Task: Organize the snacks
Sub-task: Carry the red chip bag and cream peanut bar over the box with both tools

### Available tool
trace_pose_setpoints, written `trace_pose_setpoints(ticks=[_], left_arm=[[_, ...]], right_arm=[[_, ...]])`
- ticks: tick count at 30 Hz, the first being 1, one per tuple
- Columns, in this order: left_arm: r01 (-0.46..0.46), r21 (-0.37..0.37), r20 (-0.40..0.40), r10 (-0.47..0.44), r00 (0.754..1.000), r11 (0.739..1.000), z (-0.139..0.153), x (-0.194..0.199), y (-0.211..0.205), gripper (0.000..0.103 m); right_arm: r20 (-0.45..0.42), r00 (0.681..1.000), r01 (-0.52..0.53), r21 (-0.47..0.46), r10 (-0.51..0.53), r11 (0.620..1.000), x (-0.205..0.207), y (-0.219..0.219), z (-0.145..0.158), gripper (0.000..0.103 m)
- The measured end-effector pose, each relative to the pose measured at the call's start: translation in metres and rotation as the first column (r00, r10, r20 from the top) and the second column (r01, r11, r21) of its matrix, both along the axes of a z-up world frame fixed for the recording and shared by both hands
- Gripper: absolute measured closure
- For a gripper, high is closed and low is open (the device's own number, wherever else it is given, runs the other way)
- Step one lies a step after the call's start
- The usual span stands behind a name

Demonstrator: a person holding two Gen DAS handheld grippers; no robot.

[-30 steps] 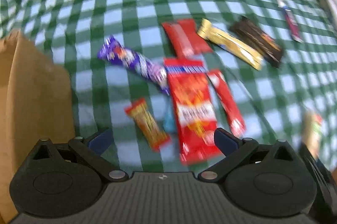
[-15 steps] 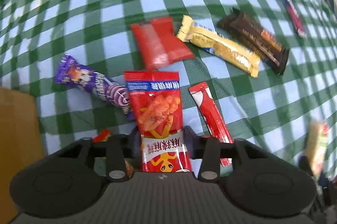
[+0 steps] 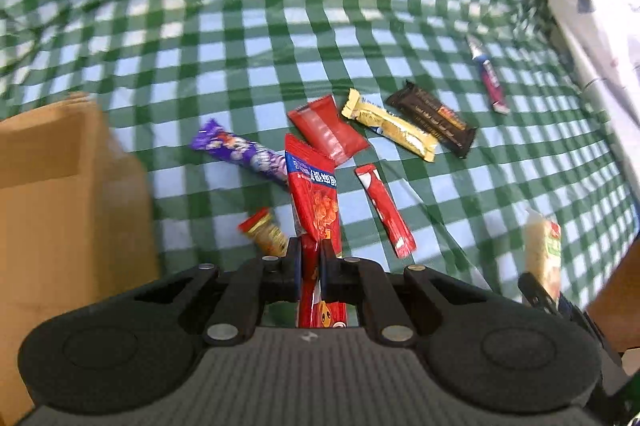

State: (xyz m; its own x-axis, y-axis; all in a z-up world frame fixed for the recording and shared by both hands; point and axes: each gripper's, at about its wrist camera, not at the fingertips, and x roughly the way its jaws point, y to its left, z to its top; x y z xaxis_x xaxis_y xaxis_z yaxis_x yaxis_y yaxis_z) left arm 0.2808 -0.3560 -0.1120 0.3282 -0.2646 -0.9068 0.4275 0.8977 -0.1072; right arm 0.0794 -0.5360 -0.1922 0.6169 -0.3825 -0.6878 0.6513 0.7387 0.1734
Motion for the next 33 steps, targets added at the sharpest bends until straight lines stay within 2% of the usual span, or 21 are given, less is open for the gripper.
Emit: trace_pose_setpoints(ticks=[4, 10, 17, 26, 33], left_arm=[[-0.012, -0.033, 0.047, 0.014, 0.999, 0.999, 0.037, -0.031, 0.043, 0.094], [-0.08, -0.065, 0.092, 0.086, 0.992, 0.995, 0.072, -0.075, 0.108, 0.094], [-0.18, -0.096, 0.106, 0.19, 0.976, 0.979, 0.104, -0.122, 0.193, 0.094], [-0.264, -0.127, 0.117, 0.279, 0.953, 0.956, 0.112, -0.177, 0.287, 0.094], [-0.292, -0.174, 0.13, 0.316, 0.94, 0.94, 0.112, -0.203, 0.333, 0.094]], right_arm=[[0.055, 0.997, -0.055, -0.013, 0.056, 0.998, -0.01, 0.022, 0.034, 0.065], [0.106, 0.975, -0.193, -0.039, 0.196, 0.98, -0.025, 0.08, 0.081, 0.065], [0.138, 0.901, -0.412, -0.017, 0.411, 0.911, -0.045, 0.18, 0.118, 0.065], [0.086, 0.787, -0.614, 0.011, 0.611, 0.789, -0.066, 0.287, 0.139, 0.065], [0.026, 0.755, -0.654, -0.025, 0.655, 0.756, -0.082, 0.332, 0.151, 0.065]])
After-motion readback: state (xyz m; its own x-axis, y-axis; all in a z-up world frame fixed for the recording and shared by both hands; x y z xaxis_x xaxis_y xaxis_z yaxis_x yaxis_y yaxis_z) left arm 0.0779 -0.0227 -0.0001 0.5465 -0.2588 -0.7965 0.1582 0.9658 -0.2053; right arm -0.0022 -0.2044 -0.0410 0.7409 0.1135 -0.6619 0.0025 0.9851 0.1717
